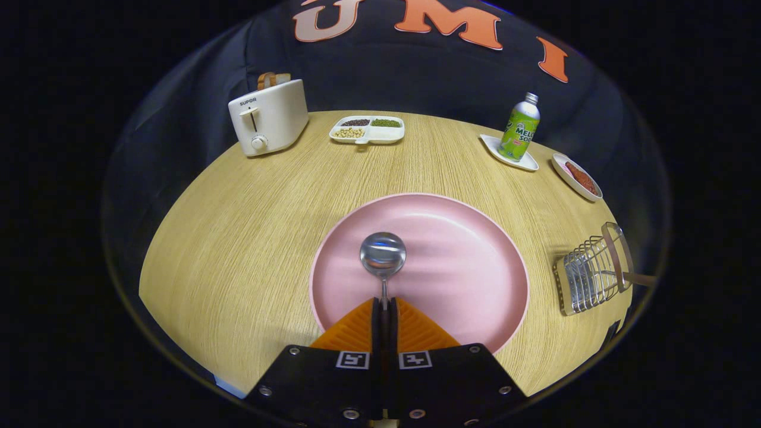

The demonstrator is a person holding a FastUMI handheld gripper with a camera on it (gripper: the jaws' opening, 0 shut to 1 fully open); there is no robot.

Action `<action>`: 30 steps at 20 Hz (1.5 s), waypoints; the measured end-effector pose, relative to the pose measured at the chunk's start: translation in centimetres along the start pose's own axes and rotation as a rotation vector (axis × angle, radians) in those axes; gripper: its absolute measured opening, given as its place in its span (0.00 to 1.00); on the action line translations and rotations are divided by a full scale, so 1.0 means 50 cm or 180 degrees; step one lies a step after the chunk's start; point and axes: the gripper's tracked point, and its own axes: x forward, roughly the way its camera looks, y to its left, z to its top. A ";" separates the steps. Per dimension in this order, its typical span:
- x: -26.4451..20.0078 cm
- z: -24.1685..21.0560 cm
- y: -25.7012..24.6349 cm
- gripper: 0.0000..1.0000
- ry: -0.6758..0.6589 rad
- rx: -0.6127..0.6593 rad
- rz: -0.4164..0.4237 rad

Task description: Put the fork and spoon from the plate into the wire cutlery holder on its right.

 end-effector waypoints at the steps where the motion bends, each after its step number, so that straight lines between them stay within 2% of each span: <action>1: -0.002 0.000 -0.001 0.03 0.0009 0.0004 0.0001; 13: -0.092 0.072 -0.074 0.02 -0.0037 0.0131 0.0136; 16: -0.127 0.103 -0.127 0.02 -0.0065 -0.0014 0.0082; 21: -0.173 0.137 -0.222 0.02 0.0019 0.0054 0.0007; 30: -0.221 0.112 -0.416 0.02 0.0524 -0.0025 -0.0141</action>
